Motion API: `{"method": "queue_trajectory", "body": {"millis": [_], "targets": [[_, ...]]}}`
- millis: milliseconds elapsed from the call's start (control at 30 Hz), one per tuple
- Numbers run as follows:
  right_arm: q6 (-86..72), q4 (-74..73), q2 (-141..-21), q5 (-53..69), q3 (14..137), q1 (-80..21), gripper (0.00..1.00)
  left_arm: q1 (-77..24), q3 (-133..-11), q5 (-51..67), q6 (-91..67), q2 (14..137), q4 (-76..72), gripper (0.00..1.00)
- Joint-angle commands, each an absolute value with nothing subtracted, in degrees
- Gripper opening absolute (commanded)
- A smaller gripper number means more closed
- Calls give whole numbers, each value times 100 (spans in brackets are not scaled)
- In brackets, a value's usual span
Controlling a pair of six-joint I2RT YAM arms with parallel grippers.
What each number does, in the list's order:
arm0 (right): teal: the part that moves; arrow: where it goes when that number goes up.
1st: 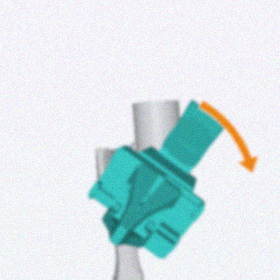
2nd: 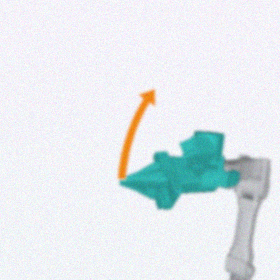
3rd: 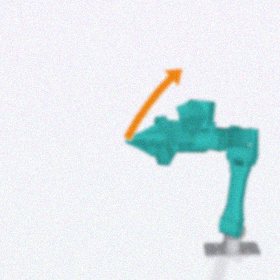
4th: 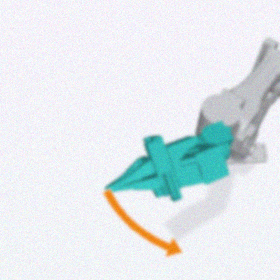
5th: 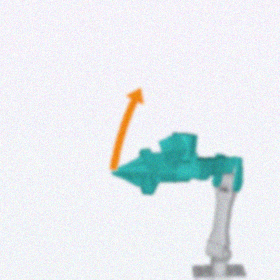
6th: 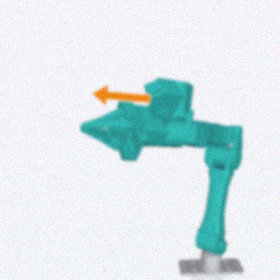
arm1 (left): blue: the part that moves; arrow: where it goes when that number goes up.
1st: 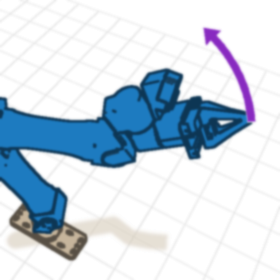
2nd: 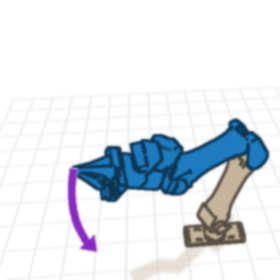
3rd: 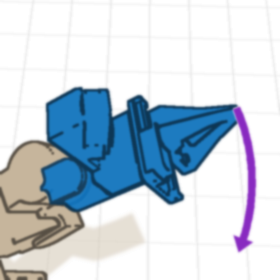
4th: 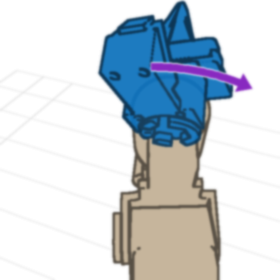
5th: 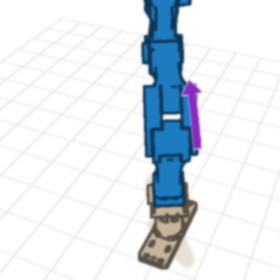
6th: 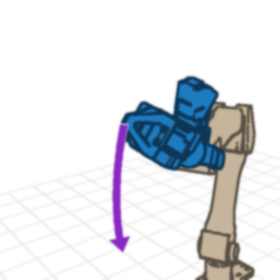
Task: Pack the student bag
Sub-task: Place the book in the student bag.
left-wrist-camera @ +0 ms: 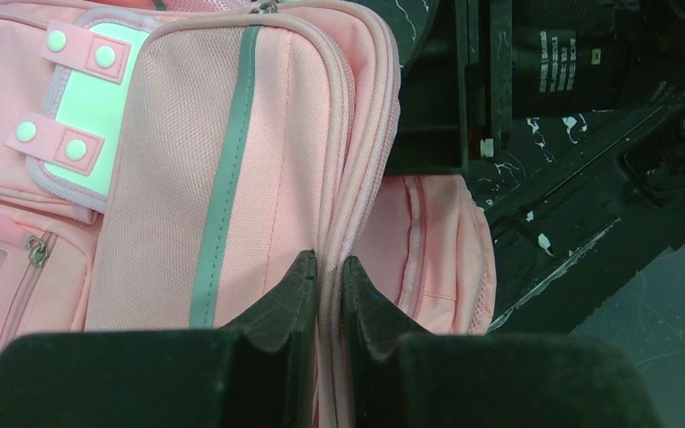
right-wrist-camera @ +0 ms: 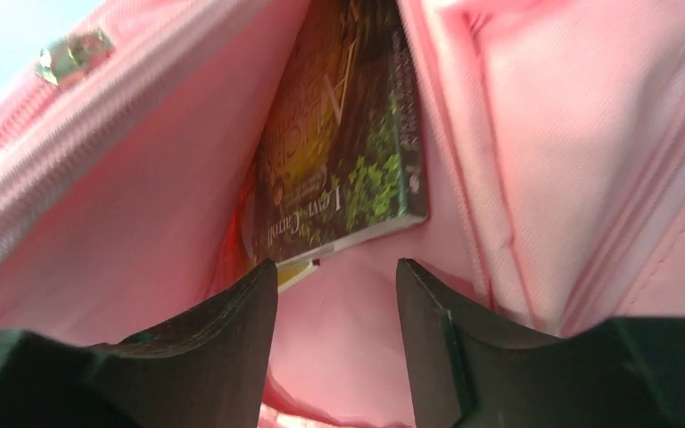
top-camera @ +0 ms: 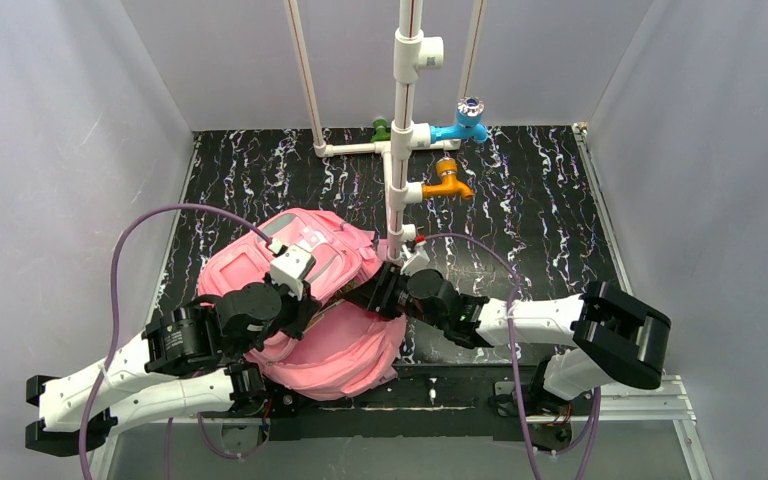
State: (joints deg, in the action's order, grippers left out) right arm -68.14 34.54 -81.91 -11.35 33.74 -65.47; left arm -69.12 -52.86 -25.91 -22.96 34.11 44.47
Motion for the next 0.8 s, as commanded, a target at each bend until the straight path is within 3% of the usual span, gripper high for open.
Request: {"method": "queue_trajectory", "body": {"millis": [0, 267, 333, 367, 533, 633, 767], "targets": [[-6639, 3534, -8376, -1124, 3567, -6746, 52, -6930, -5335, -2737, -2386, 3382, 3940, 0], [-5913, 3277, -8866, -2126, 4461, -6741, 9, -6926, -5217, -2722, -2856, 3657, 3937, 0], [-5795, 3206, -8848, -2404, 4513, -6741, 6, -6926, -5128, -2681, -3114, 3682, 3890, 0], [-5751, 3232, -8830, -2479, 4475, -6723, 7, -6930, -5076, -2673, -3214, 3690, 3852, 0], [-5351, 2593, -8486, -2248, 4395, -6618, 43, -6928, -4867, -2951, -3755, 3757, 3827, 0], [-5036, 1652, -7987, -1785, 4357, -6618, 51, -6894, -4810, -3215, -4144, 3997, 3932, 0], [-4770, 572, -7037, -1203, 3925, -6653, 54, -6418, -4894, -2934, -4109, 4513, 3829, 0]]}}
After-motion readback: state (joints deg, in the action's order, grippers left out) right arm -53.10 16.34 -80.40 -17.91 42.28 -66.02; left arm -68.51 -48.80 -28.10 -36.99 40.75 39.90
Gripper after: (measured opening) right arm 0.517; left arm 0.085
